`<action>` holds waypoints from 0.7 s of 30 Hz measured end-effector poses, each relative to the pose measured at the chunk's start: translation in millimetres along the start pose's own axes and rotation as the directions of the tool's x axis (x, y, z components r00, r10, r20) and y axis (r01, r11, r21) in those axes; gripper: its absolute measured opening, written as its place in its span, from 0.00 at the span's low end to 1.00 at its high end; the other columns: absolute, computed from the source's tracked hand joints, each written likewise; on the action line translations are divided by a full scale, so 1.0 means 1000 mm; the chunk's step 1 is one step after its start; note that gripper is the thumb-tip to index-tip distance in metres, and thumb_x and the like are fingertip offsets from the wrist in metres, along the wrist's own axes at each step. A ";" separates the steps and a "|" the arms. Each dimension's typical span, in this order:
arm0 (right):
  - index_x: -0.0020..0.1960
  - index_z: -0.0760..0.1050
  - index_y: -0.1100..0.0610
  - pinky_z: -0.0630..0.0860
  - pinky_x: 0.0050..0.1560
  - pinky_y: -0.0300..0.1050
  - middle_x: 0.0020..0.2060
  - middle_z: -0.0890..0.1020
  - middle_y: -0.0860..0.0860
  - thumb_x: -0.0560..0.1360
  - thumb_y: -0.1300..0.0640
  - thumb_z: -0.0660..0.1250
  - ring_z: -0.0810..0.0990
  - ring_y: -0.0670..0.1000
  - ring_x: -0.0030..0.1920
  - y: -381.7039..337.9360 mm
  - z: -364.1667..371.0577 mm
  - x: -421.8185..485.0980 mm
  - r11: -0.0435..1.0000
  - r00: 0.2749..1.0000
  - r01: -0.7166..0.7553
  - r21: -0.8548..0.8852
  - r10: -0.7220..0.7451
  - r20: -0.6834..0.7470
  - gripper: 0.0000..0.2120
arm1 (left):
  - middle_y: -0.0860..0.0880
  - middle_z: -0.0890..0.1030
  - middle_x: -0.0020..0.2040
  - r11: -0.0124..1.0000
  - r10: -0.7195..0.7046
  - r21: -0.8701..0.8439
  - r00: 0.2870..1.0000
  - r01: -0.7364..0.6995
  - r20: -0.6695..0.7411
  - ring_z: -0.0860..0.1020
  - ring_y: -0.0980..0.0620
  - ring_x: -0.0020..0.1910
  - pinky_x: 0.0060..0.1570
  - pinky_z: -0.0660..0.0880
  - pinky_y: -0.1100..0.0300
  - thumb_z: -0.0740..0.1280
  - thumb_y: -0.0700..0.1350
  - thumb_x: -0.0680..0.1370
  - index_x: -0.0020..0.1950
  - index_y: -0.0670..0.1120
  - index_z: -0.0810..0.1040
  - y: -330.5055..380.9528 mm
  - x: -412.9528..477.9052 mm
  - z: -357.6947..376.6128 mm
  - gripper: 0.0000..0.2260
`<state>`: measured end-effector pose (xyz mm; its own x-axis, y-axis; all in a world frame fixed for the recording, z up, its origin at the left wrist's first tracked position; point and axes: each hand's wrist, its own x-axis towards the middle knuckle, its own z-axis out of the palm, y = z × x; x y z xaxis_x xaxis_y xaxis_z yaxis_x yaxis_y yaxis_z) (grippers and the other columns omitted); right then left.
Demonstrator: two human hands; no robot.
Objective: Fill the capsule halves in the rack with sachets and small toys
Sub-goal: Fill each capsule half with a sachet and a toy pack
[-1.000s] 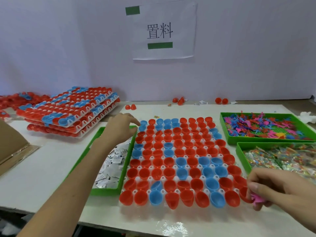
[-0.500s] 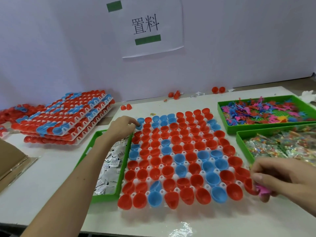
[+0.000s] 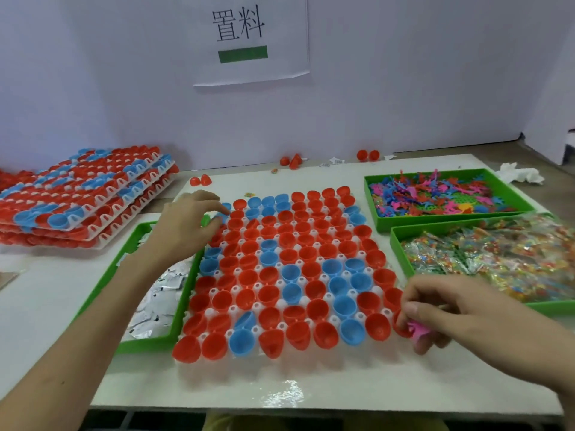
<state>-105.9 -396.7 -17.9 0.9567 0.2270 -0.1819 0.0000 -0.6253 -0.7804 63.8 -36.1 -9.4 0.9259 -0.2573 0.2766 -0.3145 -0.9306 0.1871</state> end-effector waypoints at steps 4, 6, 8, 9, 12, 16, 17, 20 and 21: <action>0.43 0.78 0.57 0.79 0.42 0.47 0.41 0.86 0.49 0.81 0.58 0.64 0.86 0.48 0.39 -0.004 -0.001 -0.001 1.000 1.000 -0.024 -0.007 0.024 -0.010 0.09 | 0.65 0.81 0.51 0.958 0.246 -0.170 0.966 -0.230 0.081 0.78 0.64 0.52 0.53 0.76 0.58 0.61 0.61 0.77 0.53 0.59 0.83 0.064 -0.065 -0.024 0.13; 0.43 0.78 0.57 0.79 0.43 0.47 0.41 0.86 0.49 0.81 0.57 0.64 0.86 0.48 0.39 -0.006 -0.001 -0.002 1.000 1.000 -0.026 -0.006 0.026 -0.014 0.09 | 0.67 0.80 0.53 0.955 0.298 -0.047 0.944 -0.294 0.142 0.76 0.66 0.54 0.56 0.74 0.60 0.58 0.67 0.74 0.55 0.62 0.81 0.091 -0.097 -0.022 0.18; 0.43 0.78 0.56 0.79 0.43 0.47 0.41 0.86 0.48 0.81 0.57 0.64 0.86 0.47 0.40 -0.008 0.000 -0.003 1.000 0.999 -0.028 -0.013 0.028 -0.015 0.09 | 0.67 0.79 0.55 0.950 0.300 0.030 0.938 -0.309 0.175 0.74 0.66 0.56 0.59 0.69 0.60 0.58 0.70 0.72 0.58 0.64 0.79 0.111 -0.119 -0.015 0.21; 0.43 0.78 0.55 0.78 0.44 0.47 0.41 0.86 0.47 0.81 0.57 0.64 0.86 0.47 0.40 -0.009 0.001 -0.003 0.999 0.999 -0.030 -0.016 0.030 -0.012 0.09 | 0.67 0.79 0.56 0.952 0.291 0.040 0.938 -0.303 0.187 0.74 0.65 0.57 0.59 0.66 0.60 0.60 0.70 0.71 0.59 0.64 0.78 0.118 -0.127 -0.010 0.21; 0.43 0.78 0.54 0.78 0.44 0.46 0.41 0.86 0.47 0.81 0.56 0.64 0.86 0.47 0.40 -0.010 0.002 -0.002 0.999 0.999 -0.035 -0.016 0.035 -0.009 0.10 | 0.67 0.78 0.59 0.970 0.242 -0.013 0.948 -0.244 0.205 0.72 0.67 0.59 0.59 0.59 0.64 0.63 0.66 0.74 0.62 0.63 0.77 0.123 -0.137 0.003 0.18; 0.43 0.78 0.55 0.79 0.44 0.47 0.40 0.86 0.48 0.81 0.57 0.64 0.86 0.47 0.39 -0.008 0.002 -0.001 1.000 1.000 -0.027 0.005 0.027 -0.012 0.10 | 0.68 0.79 0.56 0.974 0.219 -0.095 0.959 -0.204 0.182 0.72 0.69 0.57 0.63 0.60 0.63 0.58 0.67 0.74 0.61 0.64 0.78 0.116 -0.136 0.003 0.20; 0.43 0.78 0.56 0.79 0.44 0.48 0.40 0.86 0.48 0.81 0.57 0.64 0.86 0.48 0.39 -0.008 0.002 -0.001 1.000 1.000 -0.025 0.007 0.026 -0.013 0.10 | 0.68 0.79 0.55 0.974 0.220 -0.101 0.957 -0.203 0.189 0.73 0.69 0.56 0.64 0.62 0.62 0.57 0.68 0.74 0.60 0.63 0.79 0.115 -0.135 0.002 0.21; 0.43 0.78 0.56 0.78 0.44 0.48 0.40 0.86 0.49 0.81 0.58 0.64 0.86 0.48 0.39 -0.007 0.001 -0.001 1.000 0.999 -0.003 0.023 0.004 -0.034 0.10 | 0.68 0.80 0.55 0.973 0.229 -0.094 0.950 -0.213 0.214 0.73 0.68 0.57 0.64 0.61 0.61 0.58 0.67 0.74 0.60 0.63 0.80 0.113 -0.136 0.004 0.20; 0.42 0.78 0.57 0.78 0.44 0.49 0.39 0.86 0.49 0.81 0.58 0.64 0.86 0.49 0.39 -0.006 0.001 -0.002 0.999 0.998 0.013 0.031 -0.011 -0.056 0.10 | 0.68 0.80 0.56 0.973 0.229 -0.086 0.948 -0.215 0.220 0.73 0.68 0.58 0.63 0.60 0.61 0.58 0.67 0.73 0.60 0.63 0.80 0.112 -0.136 0.006 0.20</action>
<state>-107.9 -392.6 -13.0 0.9715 0.1918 -0.1395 0.0032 -0.5986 -0.8010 -96.5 -106.9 -31.4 0.8520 -0.5142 0.0980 -0.5230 -0.8277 0.2035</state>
